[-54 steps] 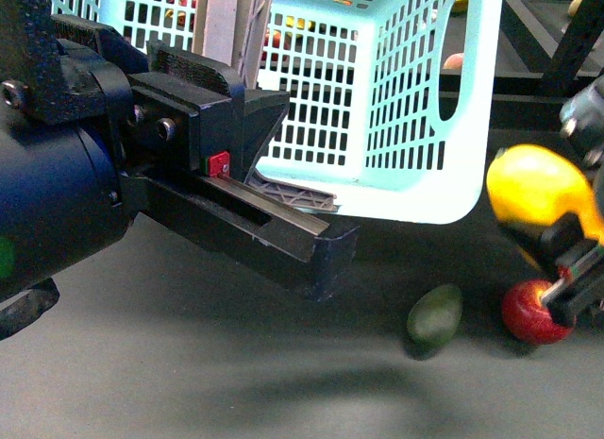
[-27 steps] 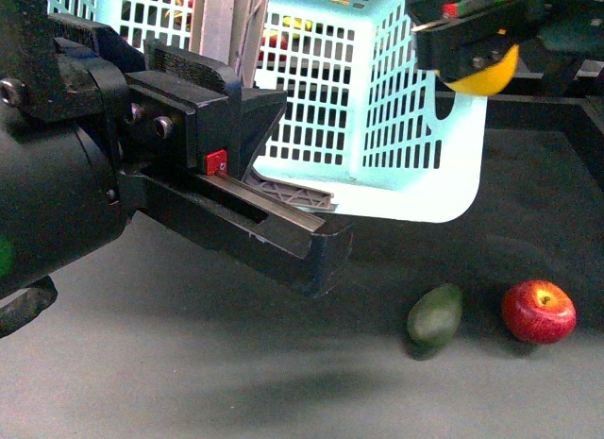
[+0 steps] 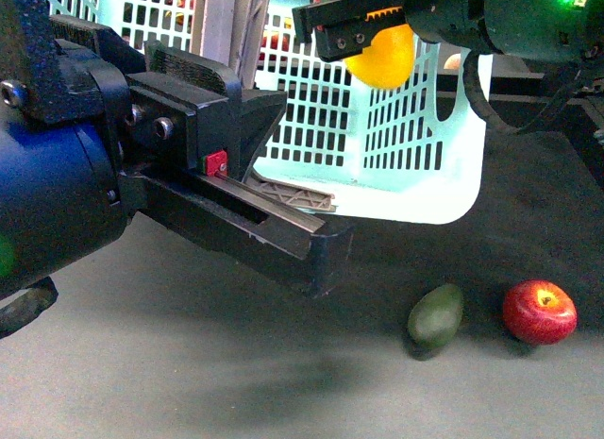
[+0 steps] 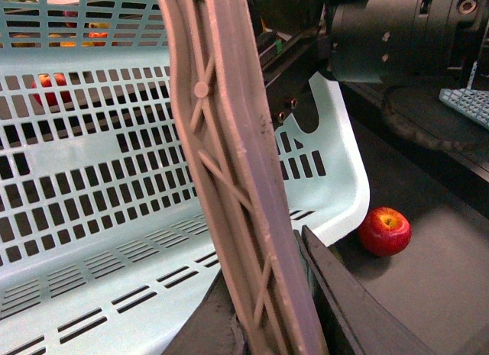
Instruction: Pick mango with right arm and hold basket with left
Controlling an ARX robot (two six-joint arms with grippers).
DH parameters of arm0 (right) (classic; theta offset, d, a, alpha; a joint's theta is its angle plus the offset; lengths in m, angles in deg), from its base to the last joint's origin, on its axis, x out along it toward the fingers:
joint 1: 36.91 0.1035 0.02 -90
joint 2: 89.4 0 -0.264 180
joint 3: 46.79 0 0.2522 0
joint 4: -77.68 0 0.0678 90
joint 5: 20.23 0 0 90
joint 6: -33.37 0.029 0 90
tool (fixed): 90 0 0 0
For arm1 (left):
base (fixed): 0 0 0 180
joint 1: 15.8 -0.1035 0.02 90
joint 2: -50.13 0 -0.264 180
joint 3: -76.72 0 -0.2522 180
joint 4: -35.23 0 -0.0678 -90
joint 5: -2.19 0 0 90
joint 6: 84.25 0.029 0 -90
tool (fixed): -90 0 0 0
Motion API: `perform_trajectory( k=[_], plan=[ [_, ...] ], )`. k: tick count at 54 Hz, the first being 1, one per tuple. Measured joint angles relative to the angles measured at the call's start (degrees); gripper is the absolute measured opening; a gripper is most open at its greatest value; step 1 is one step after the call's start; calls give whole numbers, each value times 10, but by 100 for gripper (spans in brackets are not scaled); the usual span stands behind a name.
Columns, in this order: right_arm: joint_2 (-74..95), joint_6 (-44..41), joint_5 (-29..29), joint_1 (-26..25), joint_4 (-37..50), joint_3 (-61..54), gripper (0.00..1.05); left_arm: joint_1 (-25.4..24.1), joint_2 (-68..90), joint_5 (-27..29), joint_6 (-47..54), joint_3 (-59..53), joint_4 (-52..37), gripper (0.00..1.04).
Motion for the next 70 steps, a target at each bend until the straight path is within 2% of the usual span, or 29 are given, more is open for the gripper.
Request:
perform_trajectory(
  k=[7, 9, 18, 26, 38, 59, 70],
  plan=[
    [-31, 7, 30, -3, 21, -28, 97, 0, 0, 0, 2, 0, 0, 15],
    [-45, 10, 38, -5, 27, -41, 99, 0, 0, 0, 4, -1, 2, 15],
    [-148, 21, 95, -20, 60, -136, 97, 0, 0, 0, -9, -2, 3, 15],
    [-246, 42, 150, -29, 44, -218, 97, 0, 0, 2, -6, -2, 3, 15],
    [-450, 70, 259, -10, -60, -321, 97, 0, 0, 1, -9, -2, 3, 15],
    [-750, 117, 504, 89, -284, -397, 97, 0, 0, 0, -9, -2, 3, 15],
    [-765, 121, 513, 93, -286, -398, 97, 0, 0, 0, -8, -2, 3, 15]
  ],
)
